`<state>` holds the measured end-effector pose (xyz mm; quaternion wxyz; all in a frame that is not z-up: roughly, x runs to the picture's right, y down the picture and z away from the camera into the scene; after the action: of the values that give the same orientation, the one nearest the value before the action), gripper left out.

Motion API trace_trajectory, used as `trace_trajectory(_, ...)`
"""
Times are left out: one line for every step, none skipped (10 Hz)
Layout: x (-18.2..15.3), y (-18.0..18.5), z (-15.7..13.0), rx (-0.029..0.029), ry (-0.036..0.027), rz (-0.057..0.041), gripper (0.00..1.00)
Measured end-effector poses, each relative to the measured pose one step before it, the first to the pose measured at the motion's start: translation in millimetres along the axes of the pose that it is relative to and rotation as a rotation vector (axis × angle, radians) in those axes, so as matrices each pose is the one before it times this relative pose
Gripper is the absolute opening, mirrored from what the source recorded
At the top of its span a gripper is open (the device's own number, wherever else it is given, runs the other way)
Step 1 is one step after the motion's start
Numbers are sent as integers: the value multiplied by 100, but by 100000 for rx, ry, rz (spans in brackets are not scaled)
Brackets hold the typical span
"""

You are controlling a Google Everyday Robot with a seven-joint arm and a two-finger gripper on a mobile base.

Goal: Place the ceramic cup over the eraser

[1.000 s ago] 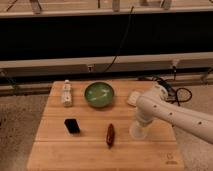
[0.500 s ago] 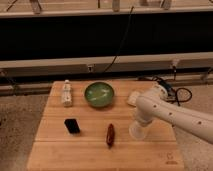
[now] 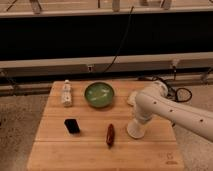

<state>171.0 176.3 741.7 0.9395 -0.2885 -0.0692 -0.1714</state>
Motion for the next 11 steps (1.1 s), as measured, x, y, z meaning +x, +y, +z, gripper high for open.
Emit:
trace_trajectory(-334, -126, -359, -249, 290, -341, 1)
trace_trajectory(-514, -255, -637, 76, 708, -977, 1)
trace_trajectory(-824, -296, -816, -26, 688, -1635, 1)
trace_trajectory(-1088, -402, -891, 285, 403, -2034, 1)
trace_trajectory(-1238, -410, -895, 38, 609, -2642, 1)
trace_trajectory(-1788, -601, -1005, 217, 473, -4090, 1)
trace_trajectory(-1179, -246, -606, -96, 396, -2758, 1)
trace_trajectory(-1084, -233, -529, -19, 482, -2551, 1)
trace_trajectory(-2069, -476, -903, -55, 568, -4715, 1)
trace_trajectory(-1561, -450, -595, -96, 168, -3499, 1)
trace_trajectory(-1242, -577, -555, 17, 439, -3036, 1)
